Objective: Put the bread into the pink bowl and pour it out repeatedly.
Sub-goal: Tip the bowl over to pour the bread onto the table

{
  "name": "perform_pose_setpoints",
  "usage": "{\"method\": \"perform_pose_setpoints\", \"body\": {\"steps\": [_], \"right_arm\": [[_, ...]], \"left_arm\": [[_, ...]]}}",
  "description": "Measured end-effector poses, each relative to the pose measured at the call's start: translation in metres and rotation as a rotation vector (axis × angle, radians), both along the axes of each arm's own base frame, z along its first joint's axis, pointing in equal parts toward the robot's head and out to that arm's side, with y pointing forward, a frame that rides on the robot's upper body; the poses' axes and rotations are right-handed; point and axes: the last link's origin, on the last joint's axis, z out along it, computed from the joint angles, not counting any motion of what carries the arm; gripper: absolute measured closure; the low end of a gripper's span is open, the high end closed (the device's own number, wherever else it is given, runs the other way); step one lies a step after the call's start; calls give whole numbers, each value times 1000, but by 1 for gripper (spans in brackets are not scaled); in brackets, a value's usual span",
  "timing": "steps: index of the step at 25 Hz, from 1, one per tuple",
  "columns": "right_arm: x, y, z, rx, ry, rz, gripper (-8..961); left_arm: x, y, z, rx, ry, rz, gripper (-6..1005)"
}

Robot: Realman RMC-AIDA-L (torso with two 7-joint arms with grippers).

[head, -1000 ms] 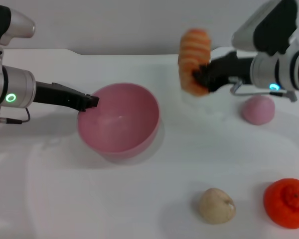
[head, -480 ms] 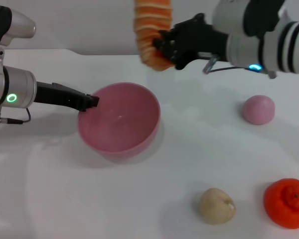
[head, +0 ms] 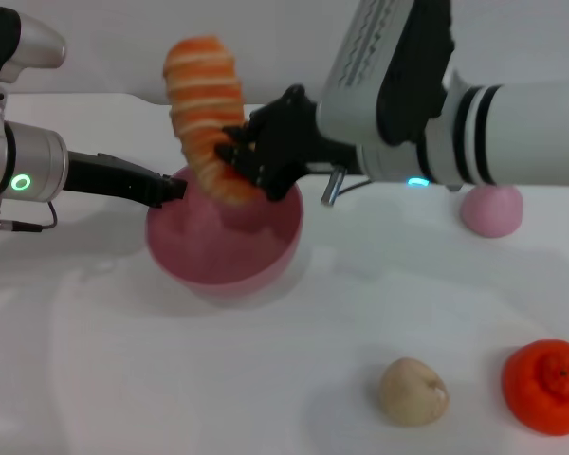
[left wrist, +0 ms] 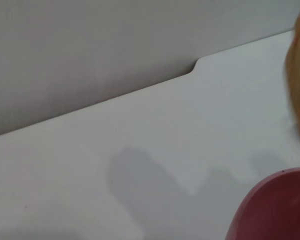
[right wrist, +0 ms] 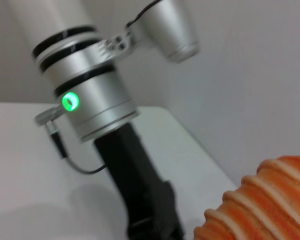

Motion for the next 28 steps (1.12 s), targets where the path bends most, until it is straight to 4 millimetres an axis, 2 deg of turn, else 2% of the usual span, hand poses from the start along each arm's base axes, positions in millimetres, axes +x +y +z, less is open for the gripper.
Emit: {"method": "perform_pose_setpoints", "body": {"steps": [10,17,24,28], "right_arm": [[8,1,-7,-10,-11,-24,823],[7,3,-5,15,-7,-10,579],[-2,15,18,208,39,70,331],[-3,26,29,331,132,35,329]], "left_arm": [[2,1,0,1,1,-5,939],[1,2,1,11,3,-4,938],[-2,4,2,33,8,0,937],[-2,5,1,42,8,0,937]]}}
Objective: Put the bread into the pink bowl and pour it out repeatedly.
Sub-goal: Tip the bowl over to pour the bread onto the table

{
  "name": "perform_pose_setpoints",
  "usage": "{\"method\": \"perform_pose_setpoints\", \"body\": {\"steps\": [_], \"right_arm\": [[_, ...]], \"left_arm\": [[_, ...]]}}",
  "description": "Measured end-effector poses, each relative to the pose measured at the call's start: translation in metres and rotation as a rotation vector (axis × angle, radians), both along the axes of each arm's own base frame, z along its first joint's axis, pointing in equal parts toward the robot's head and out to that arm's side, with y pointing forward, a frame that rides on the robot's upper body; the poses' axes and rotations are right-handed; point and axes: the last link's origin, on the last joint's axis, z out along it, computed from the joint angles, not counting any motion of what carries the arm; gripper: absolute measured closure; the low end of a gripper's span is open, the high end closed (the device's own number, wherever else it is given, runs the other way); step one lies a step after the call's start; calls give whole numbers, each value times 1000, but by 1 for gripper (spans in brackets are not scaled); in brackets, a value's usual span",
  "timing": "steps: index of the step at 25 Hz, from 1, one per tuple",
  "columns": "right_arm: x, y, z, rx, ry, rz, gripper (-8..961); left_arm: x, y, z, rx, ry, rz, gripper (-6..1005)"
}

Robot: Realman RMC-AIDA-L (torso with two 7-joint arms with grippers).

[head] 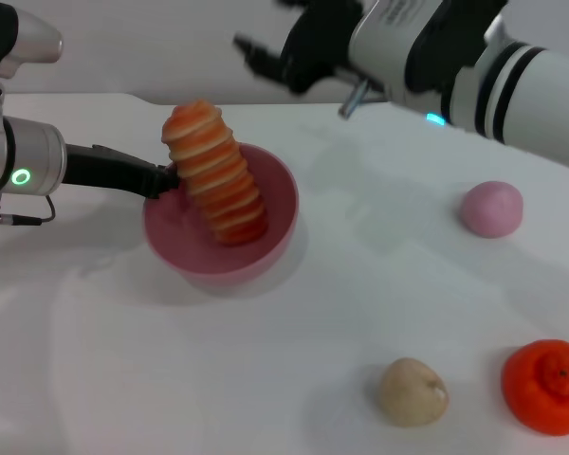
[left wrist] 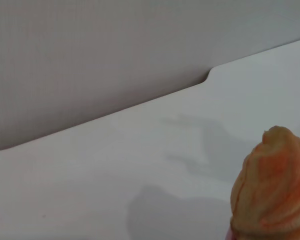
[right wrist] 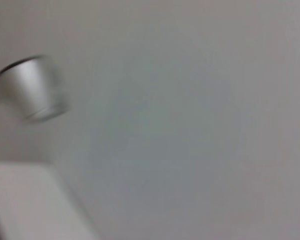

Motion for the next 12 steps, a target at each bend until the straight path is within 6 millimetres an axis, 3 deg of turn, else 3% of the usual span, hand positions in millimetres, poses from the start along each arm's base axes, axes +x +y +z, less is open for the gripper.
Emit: {"method": "perform_pose_setpoints", "body": {"steps": [8,12], "right_arm": [[8,18,30,261,209,-140,327],[25,28,49,362,350,-269,327]], "left_arm": [[0,1,-5,-1,7,-1,936],[3,2,-8,-2,11,-14,936]]}}
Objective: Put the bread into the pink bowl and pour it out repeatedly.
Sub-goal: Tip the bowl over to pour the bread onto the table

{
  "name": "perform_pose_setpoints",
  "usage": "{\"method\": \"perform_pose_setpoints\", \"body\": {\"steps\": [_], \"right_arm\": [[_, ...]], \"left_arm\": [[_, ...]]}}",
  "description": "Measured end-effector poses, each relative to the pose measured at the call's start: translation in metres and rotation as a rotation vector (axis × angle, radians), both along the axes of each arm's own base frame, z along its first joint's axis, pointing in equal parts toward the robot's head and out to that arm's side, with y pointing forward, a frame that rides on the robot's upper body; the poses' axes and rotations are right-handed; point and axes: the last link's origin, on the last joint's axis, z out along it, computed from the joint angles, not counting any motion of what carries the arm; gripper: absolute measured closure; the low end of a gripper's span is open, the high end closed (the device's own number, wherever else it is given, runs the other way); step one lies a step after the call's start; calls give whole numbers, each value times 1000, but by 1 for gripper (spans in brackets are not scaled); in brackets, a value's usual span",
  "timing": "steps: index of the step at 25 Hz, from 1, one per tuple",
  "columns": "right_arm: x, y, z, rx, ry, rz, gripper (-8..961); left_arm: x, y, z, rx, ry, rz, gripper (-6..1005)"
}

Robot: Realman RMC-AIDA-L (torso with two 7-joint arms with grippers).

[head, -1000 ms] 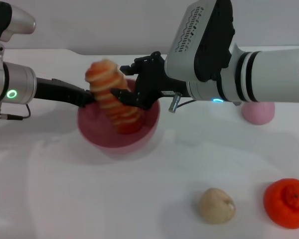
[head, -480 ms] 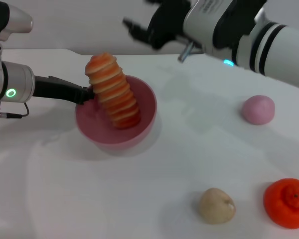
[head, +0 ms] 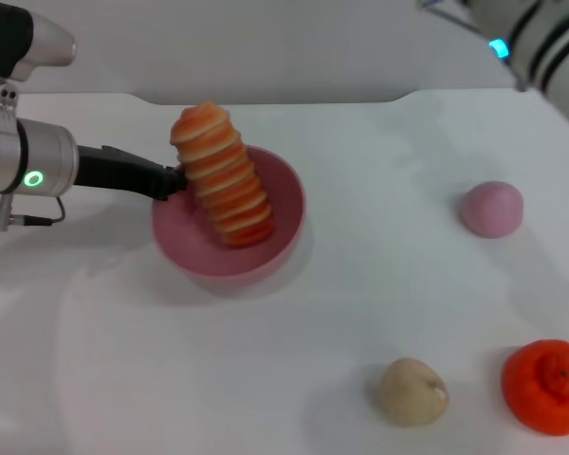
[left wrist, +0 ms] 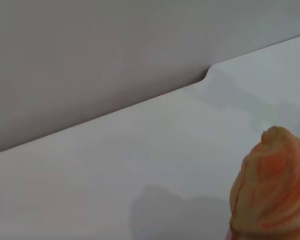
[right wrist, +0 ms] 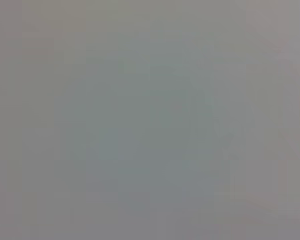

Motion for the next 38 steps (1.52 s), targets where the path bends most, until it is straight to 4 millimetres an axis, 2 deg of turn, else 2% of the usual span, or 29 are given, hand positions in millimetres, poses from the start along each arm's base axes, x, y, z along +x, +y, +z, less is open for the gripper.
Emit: {"method": "perform_pose_setpoints", "body": {"steps": [4,8,13,18,25,32,33,38], "right_arm": [[26,6,15,73,139,-87,326],[44,4,16,116,228,-79,325],[66,-15,8,250,273,81,325],[74,-37,16,410,260,236,324],[102,-44,24,469,262,162,323],[139,-53,39,543,233,60,322],[145,-56,41,553,230,45,322],[162,-66,46,581,219,1,322]], "left_arm": [[3,1,-3,2,-3,-10,935],[5,3,-3,11,-2,-17,935],[11,4,-8,12,-5,-38,934],[17,6,-12,22,-14,-69,934],[40,12,-21,47,-59,-162,933],[66,13,-45,62,-44,-268,933],[75,12,-56,60,-14,-317,932],[84,10,-71,77,56,-415,932]]}}
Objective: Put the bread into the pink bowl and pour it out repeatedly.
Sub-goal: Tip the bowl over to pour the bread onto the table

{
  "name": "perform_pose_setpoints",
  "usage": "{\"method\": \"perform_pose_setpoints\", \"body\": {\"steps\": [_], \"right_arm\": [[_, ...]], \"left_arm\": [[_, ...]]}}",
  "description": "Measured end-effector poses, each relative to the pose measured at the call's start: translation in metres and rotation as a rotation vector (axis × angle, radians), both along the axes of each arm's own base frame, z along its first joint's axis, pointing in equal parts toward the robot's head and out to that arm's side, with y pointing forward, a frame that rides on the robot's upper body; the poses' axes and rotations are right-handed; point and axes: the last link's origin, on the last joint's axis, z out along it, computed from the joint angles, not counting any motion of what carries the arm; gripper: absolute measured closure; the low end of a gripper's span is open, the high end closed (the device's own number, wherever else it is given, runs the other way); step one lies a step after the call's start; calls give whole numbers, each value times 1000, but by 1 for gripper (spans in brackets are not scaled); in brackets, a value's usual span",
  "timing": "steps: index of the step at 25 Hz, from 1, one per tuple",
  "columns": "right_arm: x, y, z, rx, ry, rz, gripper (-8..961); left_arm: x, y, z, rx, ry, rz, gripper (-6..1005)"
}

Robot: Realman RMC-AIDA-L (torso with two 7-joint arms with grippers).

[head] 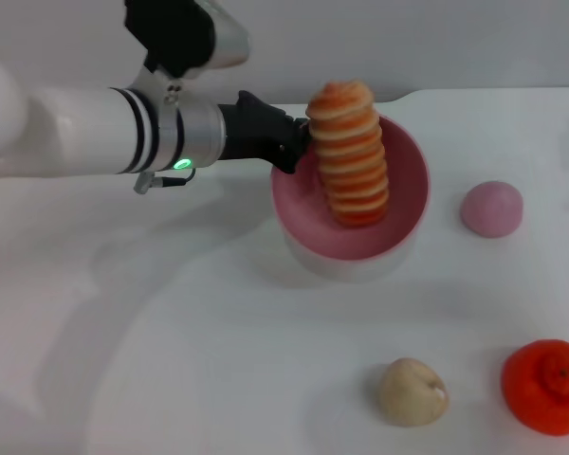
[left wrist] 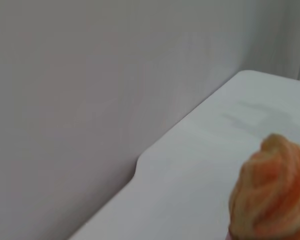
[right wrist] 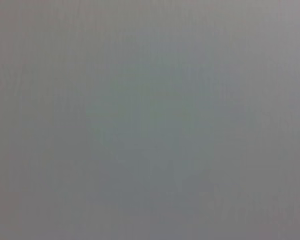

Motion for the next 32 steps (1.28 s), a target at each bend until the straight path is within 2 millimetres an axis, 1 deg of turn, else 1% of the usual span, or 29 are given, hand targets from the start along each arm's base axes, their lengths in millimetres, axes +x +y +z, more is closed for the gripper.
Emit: {"method": "perform_pose_setpoints", "body": {"steps": [2,7,10,13,14,15,16,21,28,32], "right_arm": [[4,-3,0,0,0,-12,321],[10,-6,-1,0,3,-32,321],[11,-6,-1,-2,4,-37,320],[12,-6,-2,-5,11,-46,320],[13,-6,-2,-5,16,-50,320],[14,-6,-1,-3,22,-56,320],[14,-5,-2,-3,25,-58,319],[15,-5,-2,-3,26,-62,319],[12,-2,-2,-6,24,-53,318],[11,-1,-2,-7,23,-50,317]], "left_arm": [[3,1,-3,30,23,-44,932],[5,3,-2,125,89,-132,931],[9,0,-6,183,124,-193,931],[14,-9,-13,225,150,-259,931],[14,-9,-13,225,150,-259,931],[22,-21,-19,271,171,-343,930],[22,-22,-20,271,171,-346,930],[31,-42,-24,388,196,-476,930],[37,-60,-28,530,218,-597,929],[39,-66,-30,559,216,-623,929]]}}
